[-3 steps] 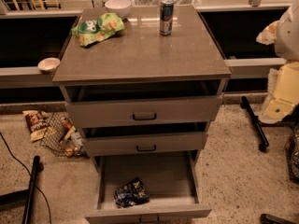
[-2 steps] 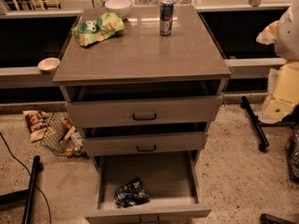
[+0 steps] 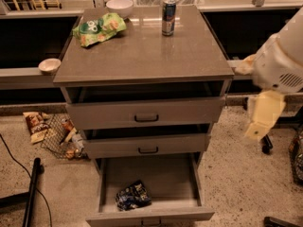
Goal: Pick blue chip bag from bottom drawer and place on counter
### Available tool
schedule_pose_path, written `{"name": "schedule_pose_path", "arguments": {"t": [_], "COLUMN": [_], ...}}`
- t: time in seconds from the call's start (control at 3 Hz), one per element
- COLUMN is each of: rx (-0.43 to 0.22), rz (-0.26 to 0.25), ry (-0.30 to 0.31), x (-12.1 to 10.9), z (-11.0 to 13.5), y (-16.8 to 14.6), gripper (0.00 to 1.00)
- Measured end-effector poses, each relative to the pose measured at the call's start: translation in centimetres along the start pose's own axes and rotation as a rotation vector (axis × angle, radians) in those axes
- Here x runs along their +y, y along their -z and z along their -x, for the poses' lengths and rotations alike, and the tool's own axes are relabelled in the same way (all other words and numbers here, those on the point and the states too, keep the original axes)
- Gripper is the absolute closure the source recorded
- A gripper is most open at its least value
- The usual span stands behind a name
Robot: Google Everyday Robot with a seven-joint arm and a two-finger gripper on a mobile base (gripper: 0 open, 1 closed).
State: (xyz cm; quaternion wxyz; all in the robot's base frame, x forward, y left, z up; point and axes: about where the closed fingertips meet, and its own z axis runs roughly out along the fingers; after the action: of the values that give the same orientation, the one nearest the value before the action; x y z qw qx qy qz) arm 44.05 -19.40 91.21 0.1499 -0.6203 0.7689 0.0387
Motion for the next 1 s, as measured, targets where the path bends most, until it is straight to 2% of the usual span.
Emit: {"name": "schedule_pose_path", "arguments": {"t": [0.33, 0.67, 1.0], "rx": [-0.071, -0.161, -0.243], "rz": [0.078, 0.133, 0.185], "ry": [0.004, 0.003, -0.033], "x": [2.0, 4.8, 7.6], "z": [0.6, 2.4, 4.1], "y": [-5.8, -12.3, -19.0], "gripper": [0.00, 0.00, 0.00]}}
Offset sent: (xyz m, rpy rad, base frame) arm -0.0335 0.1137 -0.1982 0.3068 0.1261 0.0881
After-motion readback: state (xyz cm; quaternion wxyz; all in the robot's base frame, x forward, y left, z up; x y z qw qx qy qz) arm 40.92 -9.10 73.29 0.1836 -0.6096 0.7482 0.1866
